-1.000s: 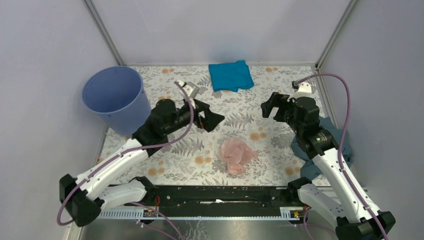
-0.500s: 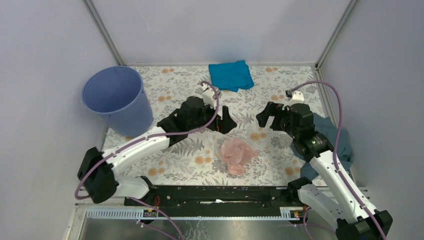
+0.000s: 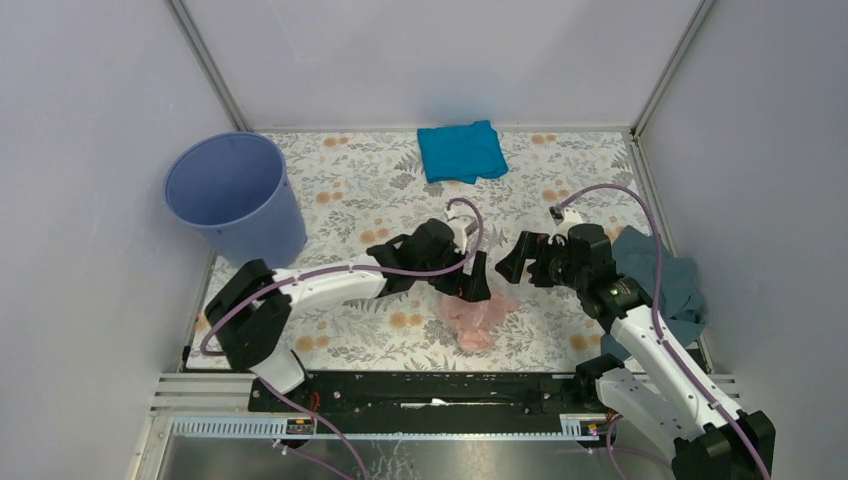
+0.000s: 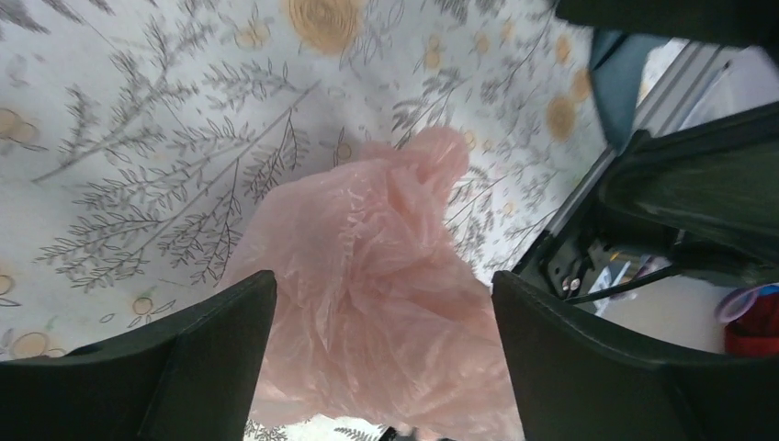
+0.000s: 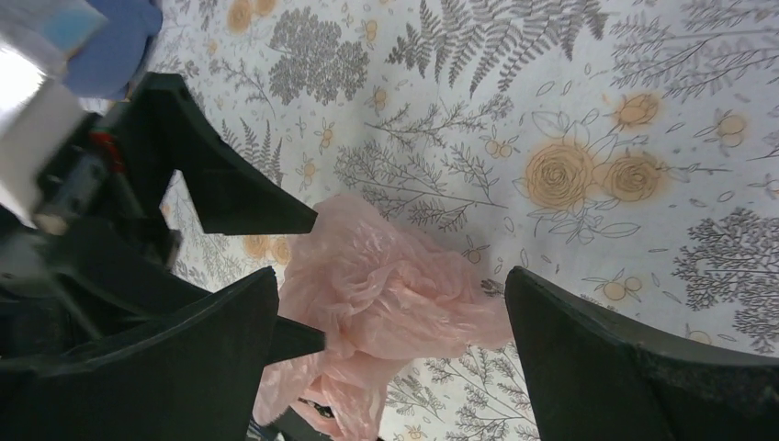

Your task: Put the trash bags into the trash bin

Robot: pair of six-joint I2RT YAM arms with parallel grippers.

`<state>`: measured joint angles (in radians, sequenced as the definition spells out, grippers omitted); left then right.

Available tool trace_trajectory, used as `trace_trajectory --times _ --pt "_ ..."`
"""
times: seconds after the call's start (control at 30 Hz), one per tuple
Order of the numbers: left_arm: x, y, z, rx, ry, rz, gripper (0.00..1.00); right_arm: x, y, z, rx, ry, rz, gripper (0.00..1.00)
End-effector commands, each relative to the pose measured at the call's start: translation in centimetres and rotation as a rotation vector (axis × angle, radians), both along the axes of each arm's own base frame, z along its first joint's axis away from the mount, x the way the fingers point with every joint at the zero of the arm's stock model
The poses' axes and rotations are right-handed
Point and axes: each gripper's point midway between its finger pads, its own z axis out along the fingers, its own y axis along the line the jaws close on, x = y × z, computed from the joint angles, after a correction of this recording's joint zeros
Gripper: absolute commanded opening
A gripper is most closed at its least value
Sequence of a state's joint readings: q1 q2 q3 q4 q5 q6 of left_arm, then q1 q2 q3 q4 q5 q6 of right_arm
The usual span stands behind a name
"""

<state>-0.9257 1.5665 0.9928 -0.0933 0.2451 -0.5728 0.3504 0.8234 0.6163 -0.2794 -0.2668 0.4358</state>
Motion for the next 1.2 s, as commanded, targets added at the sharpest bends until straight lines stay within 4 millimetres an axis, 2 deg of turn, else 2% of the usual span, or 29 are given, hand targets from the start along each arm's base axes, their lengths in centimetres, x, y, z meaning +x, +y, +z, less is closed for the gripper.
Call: trace_trajectory --times 0.0,0.03,0.2,0.27,0.37,0.53,0.6,0.73,0.87,1.07,1.13,1.17 --pt "-0.6 -1.5 -0.6 -0.004 0.061 -0.027 0.85 0.0 1.2 -0.7 0.043 0.049 0.041 1.00" --pt "-0.5 -1.6 -0.8 0.002 0.072 -0.026 0.81 -0.1 1.2 -1.3 0.034 0.073 0.042 1.00" --pt "-0.7 -1.8 -0.7 0.000 0.093 -0.042 0.46 -0.5 1.4 -3.0 0.024 0.148 0.057 1.00" --pt "-0.3 -1.6 -0.3 -0.006 0.084 -0.037 0.32 -0.6 1.3 -3.4 0.013 0.159 0.056 1.00" --pt "0.8 -1.1 1.3 -0.032 0.052 -0.019 0.19 -0.6 0.7 -3.8 -0.012 0.161 0.032 1.00" --pt "2.6 0.2 6.3 -0.167 -0.045 -0.005 0.09 -0.5 0.9 -2.8 0.005 0.124 0.041 1.00" --pt "2.9 0.7 8.7 -0.227 -0.101 -0.008 0.07 -0.4 1.7 -1.8 0.049 0.096 0.075 1.00" --pt "3.0 1.6 11.5 -0.283 -0.199 0.002 0.04 -0.6 4.1 1.3 0.196 0.017 0.175 1.00" --pt "3.0 2.3 13.2 -0.307 -0.261 0.011 0.03 -0.7 5.5 4.5 0.308 -0.077 0.239 1.00" --pt "2.2 2.6 15.1 -0.366 -0.308 -0.017 0.02 0.8 5.9 7.9 0.406 -0.172 0.201 0.98" --pt "2.0 2.7 15.5 -0.374 -0.319 -0.021 0.02 1.3 5.8 8.7 0.421 -0.200 0.173 0.88" --pt "2.0 2.7 15.6 -0.374 -0.325 -0.022 0.02 1.5 5.8 9.1 0.426 -0.214 0.166 0.78"
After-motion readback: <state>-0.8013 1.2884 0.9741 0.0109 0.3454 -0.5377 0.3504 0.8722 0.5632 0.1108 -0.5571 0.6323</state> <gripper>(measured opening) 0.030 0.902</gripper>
